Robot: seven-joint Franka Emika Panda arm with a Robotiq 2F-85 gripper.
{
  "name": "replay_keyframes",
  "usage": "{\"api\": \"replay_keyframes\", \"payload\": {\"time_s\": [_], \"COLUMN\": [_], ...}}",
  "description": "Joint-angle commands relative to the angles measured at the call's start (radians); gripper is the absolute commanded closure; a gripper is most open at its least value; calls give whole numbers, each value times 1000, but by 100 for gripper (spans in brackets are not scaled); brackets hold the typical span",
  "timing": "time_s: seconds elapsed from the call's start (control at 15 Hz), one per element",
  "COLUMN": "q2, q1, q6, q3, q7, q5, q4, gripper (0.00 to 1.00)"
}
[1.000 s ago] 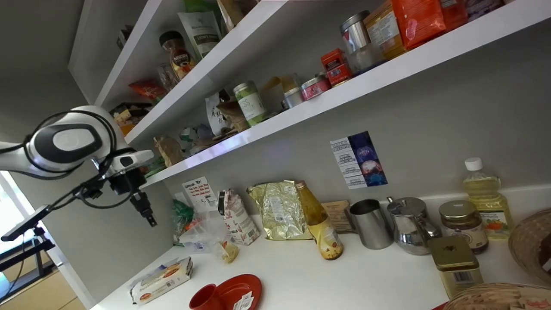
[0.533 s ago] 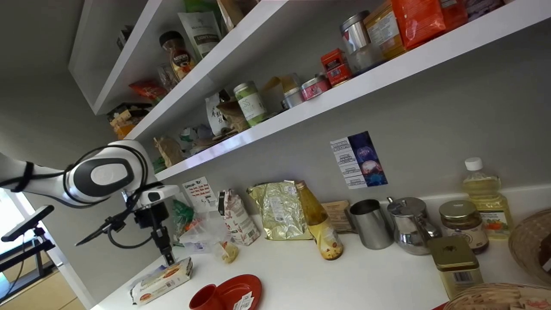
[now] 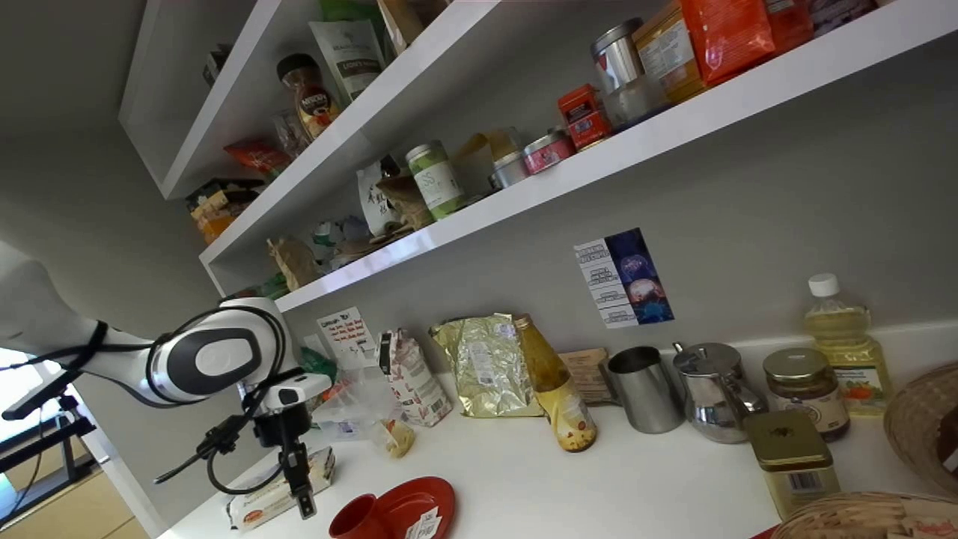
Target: Shift the cup to the counter
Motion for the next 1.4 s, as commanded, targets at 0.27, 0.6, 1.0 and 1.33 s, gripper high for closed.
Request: {"api": "replay_keyframes", "payload": {"time_s": [0.27,0.6,1.0,1.33], "q2": [90,141,188,215], "q1": [90,116,145,163], "q6": [82,91,81,78], "q3": [-48,-76,-87,-95], "q7": [232,326,354,350], "q5": [-59,-113,-125,-132], "q4": [57,90,106,107], "gripper": [0,0,0,0]}}
